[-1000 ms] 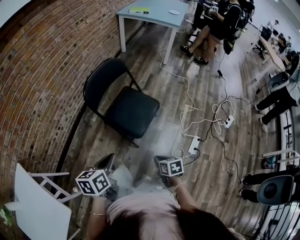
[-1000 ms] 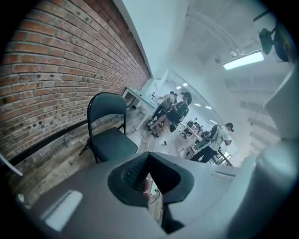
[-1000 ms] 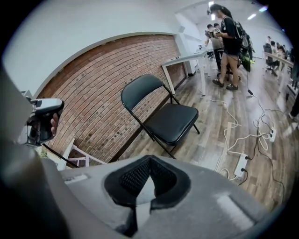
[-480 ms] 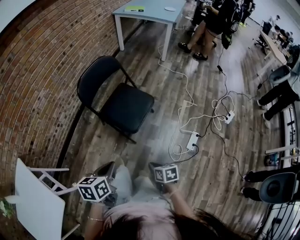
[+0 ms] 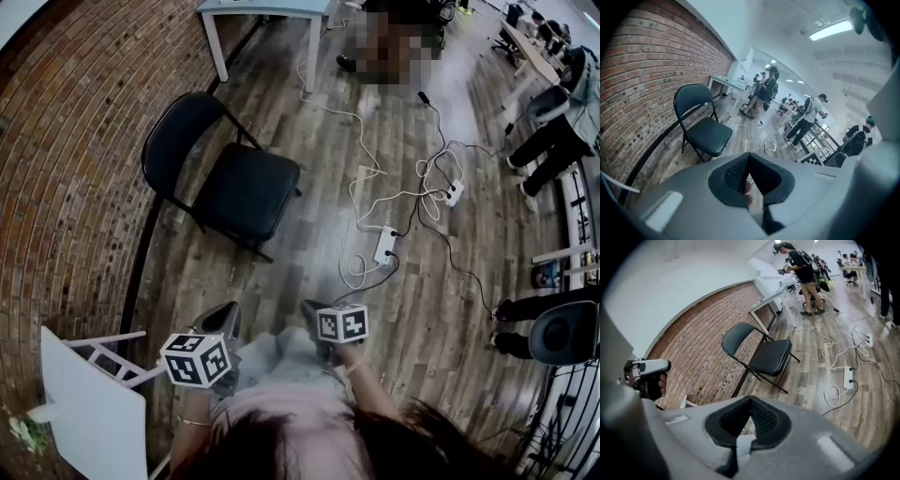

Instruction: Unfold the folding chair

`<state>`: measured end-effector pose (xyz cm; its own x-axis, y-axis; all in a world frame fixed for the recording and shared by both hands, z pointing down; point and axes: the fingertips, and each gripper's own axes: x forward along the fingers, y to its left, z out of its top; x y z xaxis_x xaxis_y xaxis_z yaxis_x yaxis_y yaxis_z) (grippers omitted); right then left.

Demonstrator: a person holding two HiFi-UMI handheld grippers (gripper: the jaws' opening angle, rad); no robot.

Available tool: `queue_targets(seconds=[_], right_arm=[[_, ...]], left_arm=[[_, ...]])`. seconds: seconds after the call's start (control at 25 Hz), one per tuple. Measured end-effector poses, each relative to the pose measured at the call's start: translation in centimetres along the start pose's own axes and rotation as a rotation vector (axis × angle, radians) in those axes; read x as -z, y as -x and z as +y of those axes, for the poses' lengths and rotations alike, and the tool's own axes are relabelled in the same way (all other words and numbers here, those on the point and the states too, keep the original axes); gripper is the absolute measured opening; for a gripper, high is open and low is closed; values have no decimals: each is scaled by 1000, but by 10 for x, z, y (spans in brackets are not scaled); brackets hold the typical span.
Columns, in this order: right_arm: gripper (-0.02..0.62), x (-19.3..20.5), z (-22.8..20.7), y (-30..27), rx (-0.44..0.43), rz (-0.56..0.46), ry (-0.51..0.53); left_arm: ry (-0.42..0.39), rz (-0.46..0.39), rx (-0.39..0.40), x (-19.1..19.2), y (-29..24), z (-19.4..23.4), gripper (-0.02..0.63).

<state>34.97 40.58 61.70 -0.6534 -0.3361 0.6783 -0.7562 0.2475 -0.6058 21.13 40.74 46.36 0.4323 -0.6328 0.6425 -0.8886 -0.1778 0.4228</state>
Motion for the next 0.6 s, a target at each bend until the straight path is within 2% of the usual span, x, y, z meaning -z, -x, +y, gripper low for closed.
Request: queue_targets(seconds=[0.24, 0.48, 0.6], right_arm=[[-8, -10, 44, 12, -20, -55, 40], [-8, -28, 97, 23, -68, -118, 82], [-8, -37, 122, 28, -85, -140, 128]], left_arm=[[11, -5, 63, -3, 11, 2, -3], [13, -36, 62, -7, 25, 12, -3], [24, -61, 85, -12, 33, 17, -3]])
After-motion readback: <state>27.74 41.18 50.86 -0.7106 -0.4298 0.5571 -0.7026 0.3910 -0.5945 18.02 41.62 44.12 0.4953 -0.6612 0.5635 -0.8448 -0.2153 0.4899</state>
